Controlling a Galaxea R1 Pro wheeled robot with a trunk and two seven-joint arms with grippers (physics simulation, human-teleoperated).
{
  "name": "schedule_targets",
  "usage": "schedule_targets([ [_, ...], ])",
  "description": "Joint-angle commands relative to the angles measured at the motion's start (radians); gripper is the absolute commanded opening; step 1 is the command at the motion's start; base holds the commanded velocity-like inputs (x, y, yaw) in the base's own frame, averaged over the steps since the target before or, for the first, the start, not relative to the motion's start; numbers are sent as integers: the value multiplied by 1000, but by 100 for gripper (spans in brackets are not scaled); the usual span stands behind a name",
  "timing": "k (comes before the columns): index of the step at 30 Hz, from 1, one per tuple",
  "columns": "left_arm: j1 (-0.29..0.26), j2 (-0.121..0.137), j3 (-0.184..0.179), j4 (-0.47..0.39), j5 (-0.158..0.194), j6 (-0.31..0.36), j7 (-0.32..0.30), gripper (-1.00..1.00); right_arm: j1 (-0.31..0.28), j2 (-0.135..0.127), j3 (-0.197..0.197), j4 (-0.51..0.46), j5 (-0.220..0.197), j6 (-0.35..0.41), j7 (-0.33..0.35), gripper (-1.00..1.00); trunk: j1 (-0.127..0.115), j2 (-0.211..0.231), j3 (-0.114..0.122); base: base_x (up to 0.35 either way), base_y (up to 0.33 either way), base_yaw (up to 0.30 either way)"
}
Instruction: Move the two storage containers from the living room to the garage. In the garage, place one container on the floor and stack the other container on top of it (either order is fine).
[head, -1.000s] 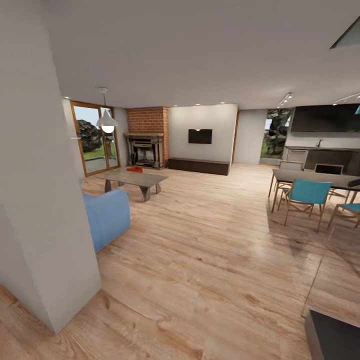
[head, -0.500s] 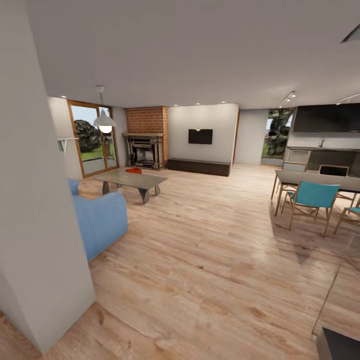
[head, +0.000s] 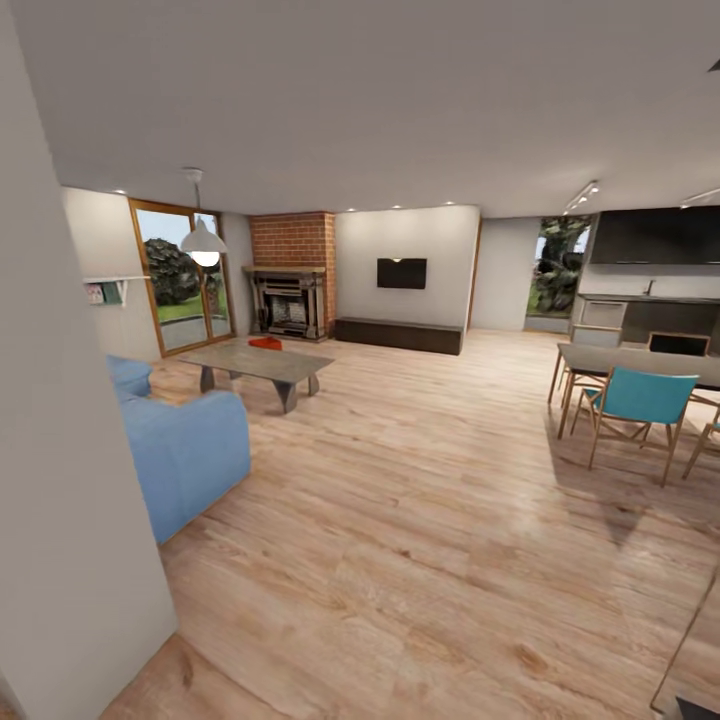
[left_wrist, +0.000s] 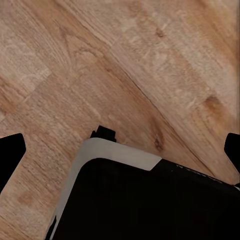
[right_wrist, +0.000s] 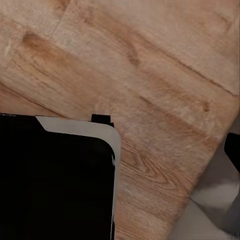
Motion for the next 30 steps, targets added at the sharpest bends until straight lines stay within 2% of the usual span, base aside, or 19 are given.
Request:
schedule_targets([
  [1,-1,0,8,1,1,-3,-2,100,-1,1,8,3,-7,-5,0,100,1,-1,-2,323,0,0],
  [9,-1,0,8,1,1,-3,-2,100,-1,1,7,3,-9,-4,0,100,1,-1,-2,324,0,-2],
  [21,-1,0,8,1,1,-3,-2,100,-1,1,8,3,-7,-6,0,100,1,-1,-2,324,0,-223],
  [30,-1,0,8,1,1,-3,-2,100,-1,1,8,3,-7,-6,0,100,1,-1,-2,324,0,-36],
])
